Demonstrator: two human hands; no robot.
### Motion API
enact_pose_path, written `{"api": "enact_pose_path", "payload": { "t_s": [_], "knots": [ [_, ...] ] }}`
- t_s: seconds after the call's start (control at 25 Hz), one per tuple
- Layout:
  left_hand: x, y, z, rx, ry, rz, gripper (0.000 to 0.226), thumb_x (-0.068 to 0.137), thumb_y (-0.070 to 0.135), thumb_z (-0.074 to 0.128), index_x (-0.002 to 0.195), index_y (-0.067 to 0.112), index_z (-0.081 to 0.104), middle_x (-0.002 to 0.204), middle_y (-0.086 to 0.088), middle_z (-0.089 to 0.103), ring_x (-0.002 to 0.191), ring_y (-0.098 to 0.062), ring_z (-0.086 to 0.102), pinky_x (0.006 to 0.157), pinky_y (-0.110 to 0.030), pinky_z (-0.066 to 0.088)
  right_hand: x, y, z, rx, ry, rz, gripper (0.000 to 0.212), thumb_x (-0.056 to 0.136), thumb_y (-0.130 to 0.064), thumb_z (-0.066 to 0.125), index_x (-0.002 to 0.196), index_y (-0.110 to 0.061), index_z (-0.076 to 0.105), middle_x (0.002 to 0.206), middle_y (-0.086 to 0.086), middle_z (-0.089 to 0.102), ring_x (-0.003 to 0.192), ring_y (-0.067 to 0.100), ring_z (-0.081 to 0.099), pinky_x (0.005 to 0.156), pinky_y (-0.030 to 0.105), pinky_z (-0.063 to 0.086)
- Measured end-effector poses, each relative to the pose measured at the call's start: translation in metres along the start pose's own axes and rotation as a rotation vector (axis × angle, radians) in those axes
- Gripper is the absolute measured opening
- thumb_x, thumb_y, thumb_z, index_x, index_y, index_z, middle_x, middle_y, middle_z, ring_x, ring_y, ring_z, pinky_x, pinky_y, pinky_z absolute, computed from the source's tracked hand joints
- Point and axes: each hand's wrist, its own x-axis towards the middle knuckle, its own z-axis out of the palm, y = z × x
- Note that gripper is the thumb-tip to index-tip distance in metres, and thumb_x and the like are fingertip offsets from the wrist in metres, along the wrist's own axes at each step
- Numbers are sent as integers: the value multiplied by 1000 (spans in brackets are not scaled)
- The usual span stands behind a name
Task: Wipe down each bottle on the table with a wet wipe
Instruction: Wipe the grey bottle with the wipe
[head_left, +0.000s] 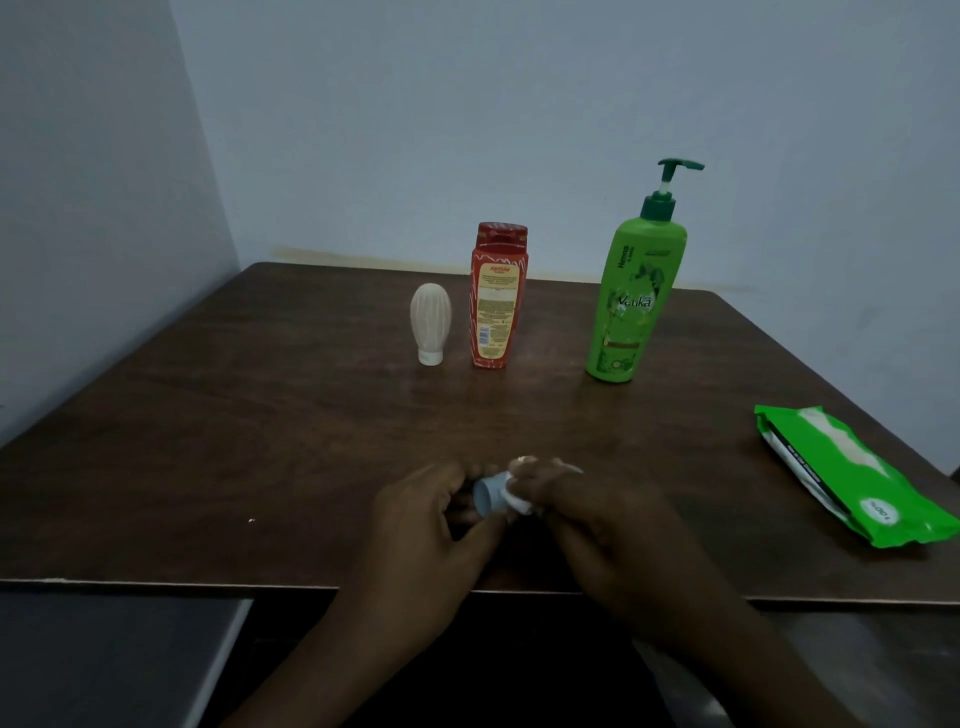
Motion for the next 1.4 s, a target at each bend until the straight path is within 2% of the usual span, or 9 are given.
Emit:
{"api": "enact_pose_path", "payload": {
  "t_s": [0.16,0.36,0.52,0.68,0.76,0.88,1.04,1.24,1.4],
  "knots": [
    [-2,0,0,-1,-1,-23,27,81,24,83,106,28,76,93,16,74,85,-1,71,75,-30,59,5,30,-15,-34,106,177,27,92,-22,64,116,-29,72,115,-13,72,105,1,67,90,25,53],
    [0,-2,-1,-64,1,-45,26,80,20,84,103,30,75,92,14,76,83,-5,73,73,-34,61,1,7,-2,26,20,-10,33,91,-12,63,122,-23,69,127,-14,66,118,-8,57,101,14,44],
    [-3,2,-2,-84,13,-37,30,81,22,84,108,32,74,98,17,75,87,0,72,76,-29,61,6,36,-21,-9,88,205,28,92,-38,57,102,-19,75,96,-9,76,87,0,68,77,34,56],
    [1,3,-2,-82,25,11,31,82,16,82,109,31,77,98,16,76,89,0,73,76,-26,61,3,-2,-6,93,42,3,31,91,-12,64,119,-23,71,124,-14,68,114,-9,60,96,14,47],
    [0,2,-2,-65,41,20,31,83,17,82,110,31,77,95,17,76,87,-1,72,74,-22,59,8,11,-13,90,9,32,27,92,-18,62,116,-22,72,119,-12,71,110,-6,63,94,15,49],
    [-2,6,-2,-54,59,24,33,84,22,81,115,32,76,97,18,75,89,-2,71,74,-20,58,8,28,-18,-31,61,148,19,93,-28,57,100,-20,74,96,-7,75,89,5,69,78,30,54],
    [0,5,-3,-98,80,14,30,85,20,80,114,31,77,100,16,76,93,-1,72,77,-25,60,3,-1,4,32,75,-7,35,91,-7,62,121,-21,69,126,-12,67,118,-5,58,102,15,43],
    [-2,10,-4,-106,66,-87,21,85,31,79,105,30,78,90,12,77,85,-6,72,74,-31,59,7,24,-17,58,116,169,14,94,-25,61,100,-23,73,91,-9,75,82,0,68,73,32,56],
    [2,8,-4,-146,34,-141,14,83,37,79,94,28,77,85,5,78,80,-14,74,71,-40,59,8,0,3,-5,74,-24,32,92,-12,58,120,-22,69,125,-12,67,119,-2,58,104,20,43]
  ]
}}
